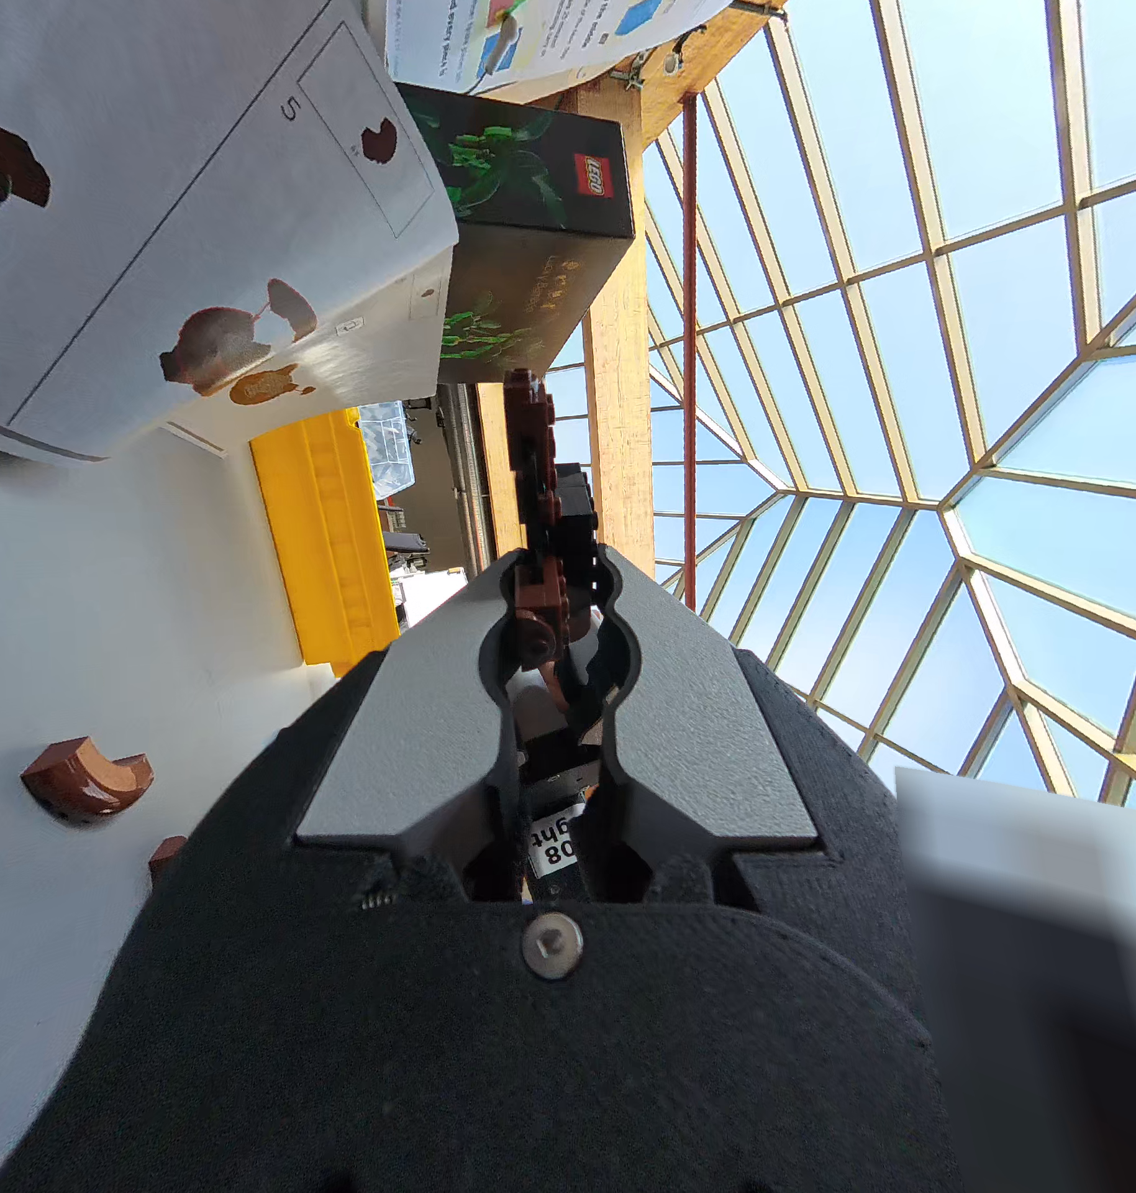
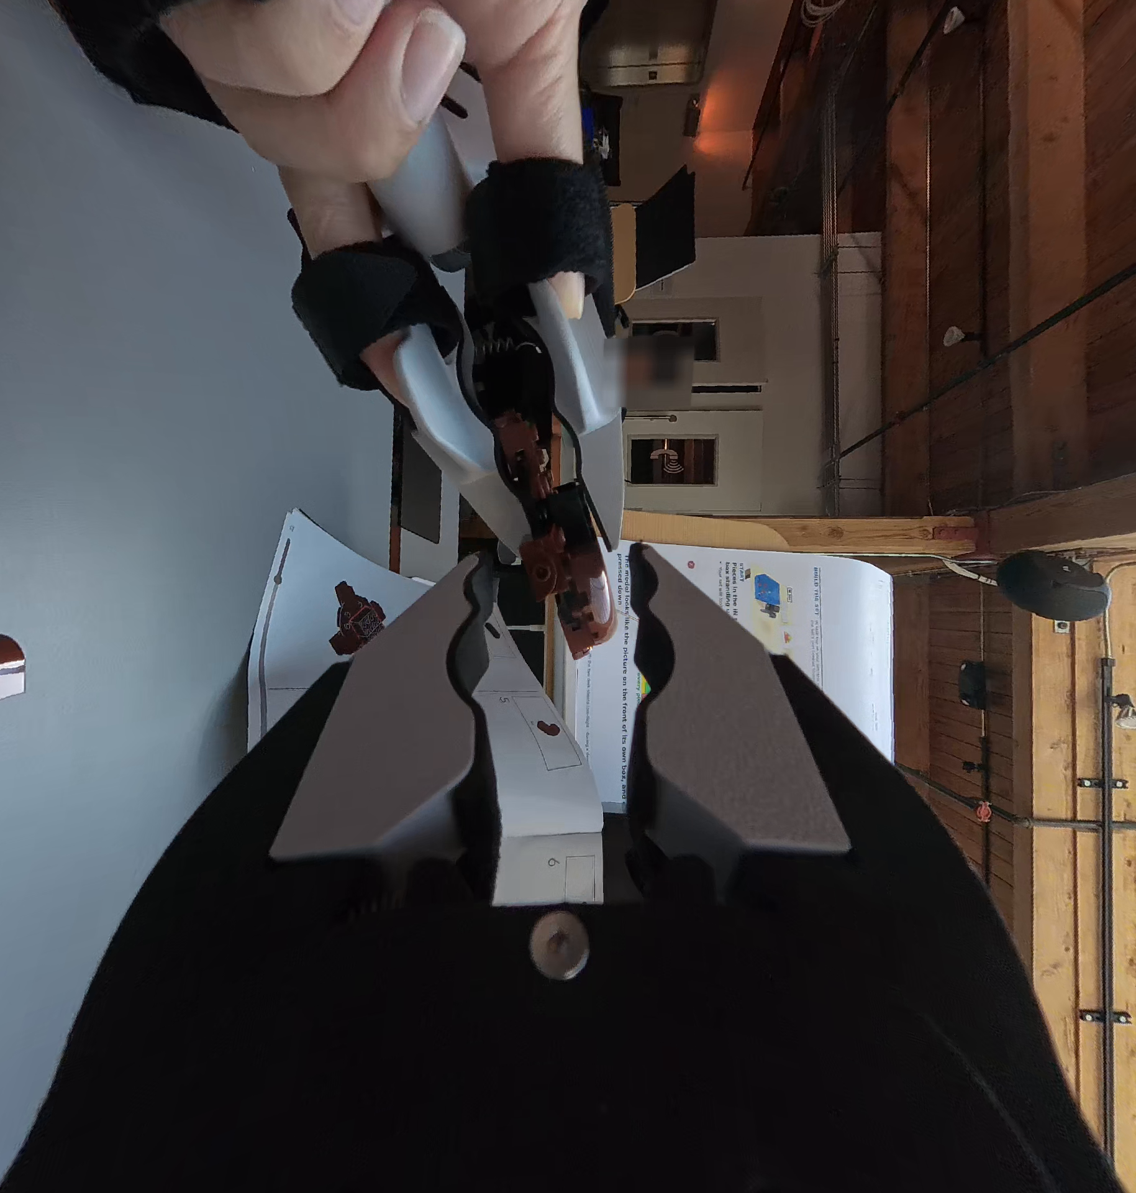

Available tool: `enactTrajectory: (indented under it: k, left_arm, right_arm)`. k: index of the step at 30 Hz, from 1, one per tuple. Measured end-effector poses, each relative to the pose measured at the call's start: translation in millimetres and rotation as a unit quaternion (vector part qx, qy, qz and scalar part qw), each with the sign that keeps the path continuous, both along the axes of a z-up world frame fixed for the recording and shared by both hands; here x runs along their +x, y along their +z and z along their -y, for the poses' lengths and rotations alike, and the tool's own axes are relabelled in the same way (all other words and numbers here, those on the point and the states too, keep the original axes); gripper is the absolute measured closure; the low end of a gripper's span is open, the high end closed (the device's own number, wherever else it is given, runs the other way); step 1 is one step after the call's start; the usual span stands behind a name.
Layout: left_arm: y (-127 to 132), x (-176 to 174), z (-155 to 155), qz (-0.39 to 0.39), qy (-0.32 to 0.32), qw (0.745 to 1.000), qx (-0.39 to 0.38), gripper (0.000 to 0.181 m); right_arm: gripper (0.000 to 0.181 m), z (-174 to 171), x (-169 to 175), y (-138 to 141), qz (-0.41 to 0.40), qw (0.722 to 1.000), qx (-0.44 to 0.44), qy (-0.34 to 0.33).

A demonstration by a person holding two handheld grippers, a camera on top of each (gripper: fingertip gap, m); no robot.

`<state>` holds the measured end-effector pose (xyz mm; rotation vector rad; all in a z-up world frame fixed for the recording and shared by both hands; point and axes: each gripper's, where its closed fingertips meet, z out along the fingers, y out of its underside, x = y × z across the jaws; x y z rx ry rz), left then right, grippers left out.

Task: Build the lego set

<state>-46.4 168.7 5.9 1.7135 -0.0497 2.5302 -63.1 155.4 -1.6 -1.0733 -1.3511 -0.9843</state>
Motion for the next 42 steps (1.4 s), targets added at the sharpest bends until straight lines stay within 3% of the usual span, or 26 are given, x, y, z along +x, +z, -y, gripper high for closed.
enactTrajectory:
  k: [4, 25, 29, 31, 34, 36, 37, 39, 40, 41, 42]
  left_arm:
    - [-6, 4, 2, -0.005, -0.004, 1.0, -0.009, 0.164]
    - [-22, 9, 2, -0.028, 0.0, 0.999, -0.019, 0.163]
    - [-8, 4, 0, 0.006, -0.001, 1.0, -0.017, 0.164]
    - [-5, -1, -7, 0.008, 0.017, 1.0, -0.004, 0.164]
    - [5, -11, -19, 0.018, 0.05, 0.998, 0.027, 0.164]
    - [28, -20, -22, 0.068, 0.072, 0.993, 0.065, 0.164]
    - [41, -23, -20, 0.092, 0.075, 0.988, 0.096, 0.164]
    - [62, -28, -8, 0.121, 0.089, 0.969, 0.196, 0.164]
    - [69, -28, -1, 0.117, 0.104, 0.953, 0.26, 0.164]
    - [74, -28, 7, 0.106, 0.119, 0.932, 0.326, 0.164]
    - [79, -27, 16, 0.1, 0.13, 0.908, 0.387, 0.164]
  right_arm:
    - [0.157, -2, 4, -4, 0.017, 1.0, 0.009, -0.005]
    - [0.162, -3, 11, -18, 0.03, 0.999, -0.023, -0.005]
    - [0.158, -5, 6, -3, -0.005, 1.0, 0.016, 0.001]
    - [0.14, -5, 10, 10, -0.03, 0.999, 0.031, 0.001]
    - [0.14, 3, 19, 28, -0.152, 0.988, -0.014, 0.035]
    - [0.154, 4, 22, 37, -0.32, 0.939, -0.112, 0.062]
    - [0.15, 5, 18, 38, -0.422, 0.88, -0.201, 0.079]
    - [0.133, 12, 6, 46, -0.593, 0.703, -0.368, 0.135]
    - [0.127, 21, 0, 55, -0.646, 0.601, -0.437, 0.177]
    - [0.129, 25, -1, 62, -0.68, 0.519, -0.478, 0.202]
    - [0.136, 26, 0, 64, -0.694, 0.474, -0.499, 0.214]
